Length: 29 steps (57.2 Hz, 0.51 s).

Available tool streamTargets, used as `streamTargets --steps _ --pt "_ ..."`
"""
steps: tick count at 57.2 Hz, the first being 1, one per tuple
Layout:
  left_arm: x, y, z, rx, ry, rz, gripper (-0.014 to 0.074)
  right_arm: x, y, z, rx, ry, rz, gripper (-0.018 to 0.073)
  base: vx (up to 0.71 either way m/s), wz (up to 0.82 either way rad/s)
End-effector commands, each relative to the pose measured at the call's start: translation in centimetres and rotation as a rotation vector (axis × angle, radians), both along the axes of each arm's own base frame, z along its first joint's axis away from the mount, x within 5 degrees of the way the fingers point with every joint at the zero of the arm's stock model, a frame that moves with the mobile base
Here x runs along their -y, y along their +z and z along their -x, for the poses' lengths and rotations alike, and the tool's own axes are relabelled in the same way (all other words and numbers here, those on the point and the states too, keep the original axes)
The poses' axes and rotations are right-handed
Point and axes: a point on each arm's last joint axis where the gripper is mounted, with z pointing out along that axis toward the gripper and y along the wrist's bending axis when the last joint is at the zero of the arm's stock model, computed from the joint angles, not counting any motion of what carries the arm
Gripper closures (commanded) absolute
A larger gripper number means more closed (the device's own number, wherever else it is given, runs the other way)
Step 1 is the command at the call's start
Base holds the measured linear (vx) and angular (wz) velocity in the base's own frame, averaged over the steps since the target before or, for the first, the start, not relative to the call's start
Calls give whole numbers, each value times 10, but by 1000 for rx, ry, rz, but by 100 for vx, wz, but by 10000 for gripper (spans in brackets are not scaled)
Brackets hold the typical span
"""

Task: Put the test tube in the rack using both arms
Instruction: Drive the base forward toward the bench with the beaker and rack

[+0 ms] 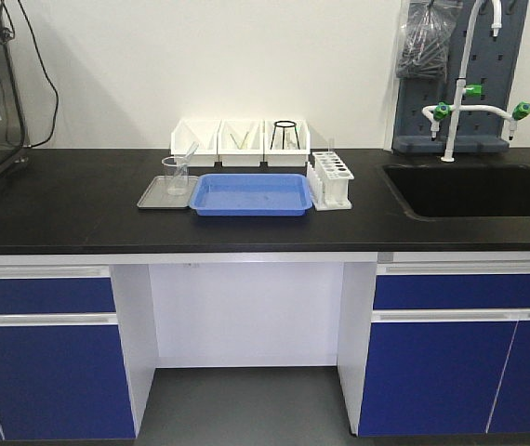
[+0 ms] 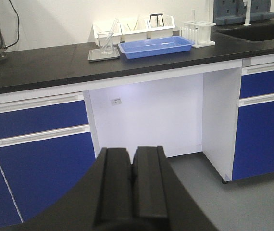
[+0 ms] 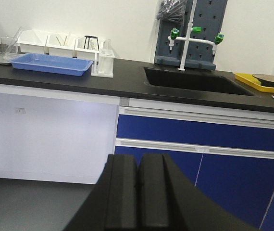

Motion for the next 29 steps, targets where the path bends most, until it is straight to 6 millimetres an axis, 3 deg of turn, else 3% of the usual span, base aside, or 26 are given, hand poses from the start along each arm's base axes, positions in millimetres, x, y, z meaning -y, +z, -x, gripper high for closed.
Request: streamTargets --steps 1,29 --pt "0 18 2 120 -2 23 603 0 1 0 70 -7 19 570 0 0" --pt "0 18 2 120 -2 23 603 0 1 0 70 -7 19 570 0 0"
